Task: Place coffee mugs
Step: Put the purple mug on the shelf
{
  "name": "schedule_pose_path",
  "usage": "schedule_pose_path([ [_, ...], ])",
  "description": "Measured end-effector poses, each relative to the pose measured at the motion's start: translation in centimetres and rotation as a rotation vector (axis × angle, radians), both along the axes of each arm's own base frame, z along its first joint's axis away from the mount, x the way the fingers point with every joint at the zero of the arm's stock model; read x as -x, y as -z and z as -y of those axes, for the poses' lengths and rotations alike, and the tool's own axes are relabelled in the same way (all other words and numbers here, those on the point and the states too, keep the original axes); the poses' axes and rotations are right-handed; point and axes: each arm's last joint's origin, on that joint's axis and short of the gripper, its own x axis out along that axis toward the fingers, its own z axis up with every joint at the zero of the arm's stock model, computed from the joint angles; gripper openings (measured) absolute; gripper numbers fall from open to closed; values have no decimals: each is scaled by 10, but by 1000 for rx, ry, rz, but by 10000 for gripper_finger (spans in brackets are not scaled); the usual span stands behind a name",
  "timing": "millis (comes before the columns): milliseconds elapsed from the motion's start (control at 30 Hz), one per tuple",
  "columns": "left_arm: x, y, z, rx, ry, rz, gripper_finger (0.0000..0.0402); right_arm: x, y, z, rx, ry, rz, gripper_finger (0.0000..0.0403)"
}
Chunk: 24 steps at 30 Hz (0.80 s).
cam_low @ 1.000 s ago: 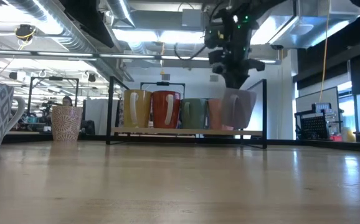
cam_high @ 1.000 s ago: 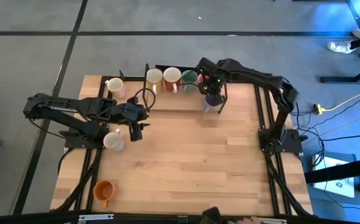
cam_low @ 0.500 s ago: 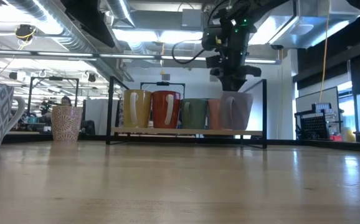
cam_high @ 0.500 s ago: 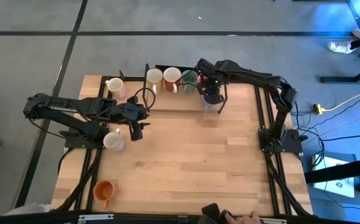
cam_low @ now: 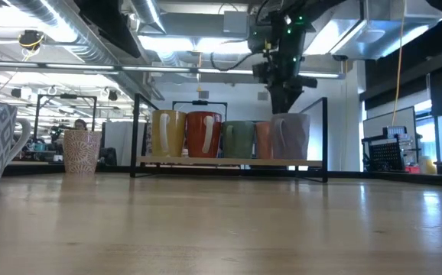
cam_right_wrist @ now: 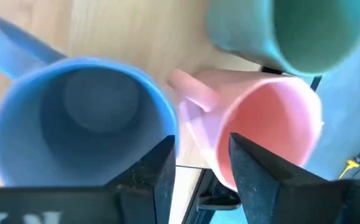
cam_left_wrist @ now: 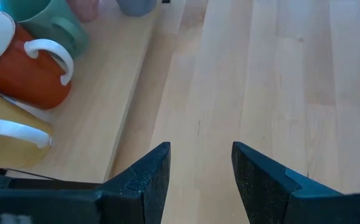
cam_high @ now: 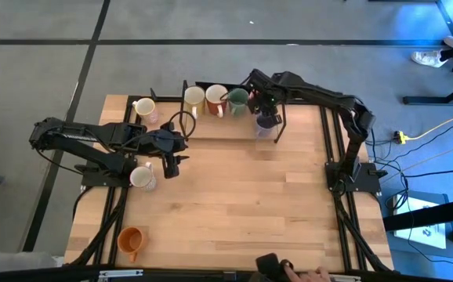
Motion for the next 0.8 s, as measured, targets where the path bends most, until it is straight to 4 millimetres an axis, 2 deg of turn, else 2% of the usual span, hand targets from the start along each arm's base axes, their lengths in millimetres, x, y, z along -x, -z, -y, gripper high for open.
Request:
schedule_pose_path([
  [200,0,0,0,0,0,-1,166,0,-23,-5,-116,135,105,134],
  [333,0,0,0,-2,3,-2,166,-2,-32,-20,-195,245,141,134],
  [400,0,0,0,-2,3,-2,166,-4,-35,-31,-238,370,166,134],
  [533,0,0,0,-2,4,-2,166,-6,-34,-46,-342,720,190,134],
  [700,0,0,0,-2,4,-2,166,-15,-33,-49,-332,898,284,134],
  [800,0,0,0,-4,6,-3,166,-18,-24,-46,-328,991,270,134],
])
